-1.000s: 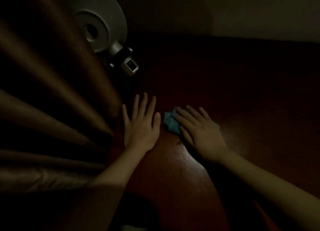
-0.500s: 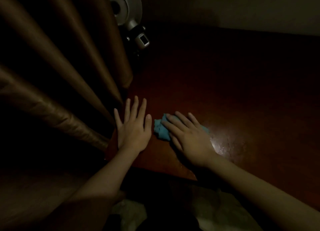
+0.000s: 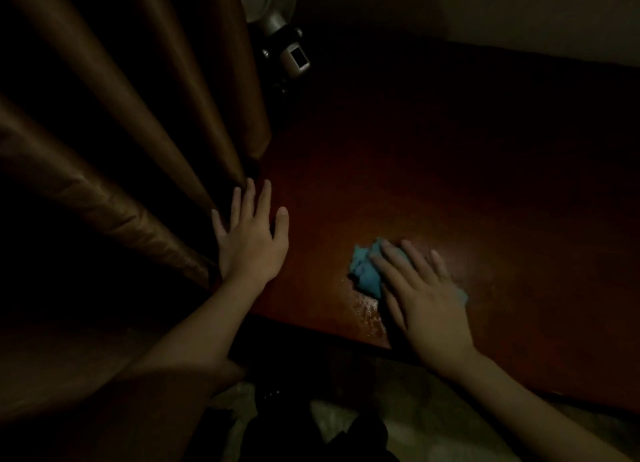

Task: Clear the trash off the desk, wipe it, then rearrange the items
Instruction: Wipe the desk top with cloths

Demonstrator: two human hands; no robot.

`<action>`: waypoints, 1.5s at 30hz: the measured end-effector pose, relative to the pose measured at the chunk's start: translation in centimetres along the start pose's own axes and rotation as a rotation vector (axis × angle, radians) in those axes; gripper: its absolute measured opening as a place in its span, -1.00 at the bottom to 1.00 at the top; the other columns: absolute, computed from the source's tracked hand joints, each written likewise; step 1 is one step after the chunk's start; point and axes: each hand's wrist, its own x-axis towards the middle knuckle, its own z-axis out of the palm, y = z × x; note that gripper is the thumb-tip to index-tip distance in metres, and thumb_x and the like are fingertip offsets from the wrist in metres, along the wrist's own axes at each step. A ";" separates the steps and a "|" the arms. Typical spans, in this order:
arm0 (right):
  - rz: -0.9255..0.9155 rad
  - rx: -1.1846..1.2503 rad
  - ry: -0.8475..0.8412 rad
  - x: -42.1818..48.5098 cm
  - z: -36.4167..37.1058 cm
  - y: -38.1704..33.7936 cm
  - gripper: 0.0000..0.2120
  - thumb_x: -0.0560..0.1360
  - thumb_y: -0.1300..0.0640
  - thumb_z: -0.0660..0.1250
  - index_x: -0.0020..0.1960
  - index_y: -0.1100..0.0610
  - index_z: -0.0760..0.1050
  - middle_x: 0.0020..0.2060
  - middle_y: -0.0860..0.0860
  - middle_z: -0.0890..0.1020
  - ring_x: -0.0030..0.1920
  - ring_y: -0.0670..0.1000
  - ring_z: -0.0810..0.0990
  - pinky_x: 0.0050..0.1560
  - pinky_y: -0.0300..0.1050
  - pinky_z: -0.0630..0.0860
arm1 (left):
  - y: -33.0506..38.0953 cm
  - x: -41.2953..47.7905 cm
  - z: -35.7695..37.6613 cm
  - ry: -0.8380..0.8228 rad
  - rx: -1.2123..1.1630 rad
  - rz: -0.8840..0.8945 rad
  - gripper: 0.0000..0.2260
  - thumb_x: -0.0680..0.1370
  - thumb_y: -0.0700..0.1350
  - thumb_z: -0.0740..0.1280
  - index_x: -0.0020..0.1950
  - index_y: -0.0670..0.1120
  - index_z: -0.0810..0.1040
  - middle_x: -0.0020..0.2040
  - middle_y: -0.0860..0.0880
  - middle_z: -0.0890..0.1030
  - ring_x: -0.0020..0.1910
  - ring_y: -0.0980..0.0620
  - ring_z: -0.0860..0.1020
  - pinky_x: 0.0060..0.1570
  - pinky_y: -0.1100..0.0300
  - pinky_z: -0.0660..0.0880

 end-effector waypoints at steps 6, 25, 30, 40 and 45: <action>-0.326 -0.023 -0.037 0.2 0.3 -1.8 -0.55 0.58 -0.05 0.05 0.46 -0.03 0.23 0.44 -0.04 0.33 0.44 0.03 0.25 0.44 0.04 0.09 | -0.6 2.1 -0.6 0.045 -0.081 0.141 -0.46 0.61 0.19 -0.15 0.58 0.08 -0.07 0.58 0.06 -0.05 0.55 0.11 -0.11 0.49 -0.08 -0.25; 0.367 0.059 0.085 7.6 1.2 -9.1 -0.54 0.56 -0.01 0.03 0.42 0.07 0.35 0.39 0.05 0.41 0.41 0.10 0.35 0.44 0.02 0.07 | -3.3 7.2 -1.4 -0.046 -0.119 0.767 -0.56 0.64 0.03 -0.02 0.54 0.05 0.15 0.55 0.08 0.06 0.52 0.15 0.00 0.45 0.11 -0.09; 0.563 0.018 0.114 10.7 1.4 -5.6 -0.54 0.61 -0.01 -0.05 0.45 0.07 0.30 0.43 0.06 0.35 0.46 0.08 0.26 0.46 -0.02 -0.09 | -1.2 8.9 -0.9 -0.035 -0.149 0.604 -0.52 0.63 0.03 -0.14 0.56 0.02 0.07 0.56 0.04 -0.02 0.55 0.10 -0.10 0.50 0.15 -0.21; 0.608 0.067 0.150 24.5 0.8 -0.1 -0.56 0.66 -0.01 -0.07 0.52 0.01 0.13 0.53 0.00 0.15 0.53 0.05 0.05 0.50 0.07 -0.11 | 0.3 10.9 -0.3 -0.038 -0.359 0.510 -0.48 0.60 0.05 -0.18 0.56 0.00 0.07 0.58 0.00 -0.07 0.55 0.08 -0.16 0.47 0.15 -0.20; 0.230 0.084 0.080 20.7 1.1 -4.8 -0.53 0.62 -0.03 -0.07 0.48 0.05 0.25 0.47 0.02 0.29 0.49 0.08 0.20 0.47 -0.03 -0.11 | 0.5 11.1 -0.3 -0.018 -0.388 0.486 -0.52 0.63 0.02 -0.12 0.57 0.01 0.08 0.59 -0.04 -0.07 0.55 0.04 -0.16 0.46 0.12 -0.09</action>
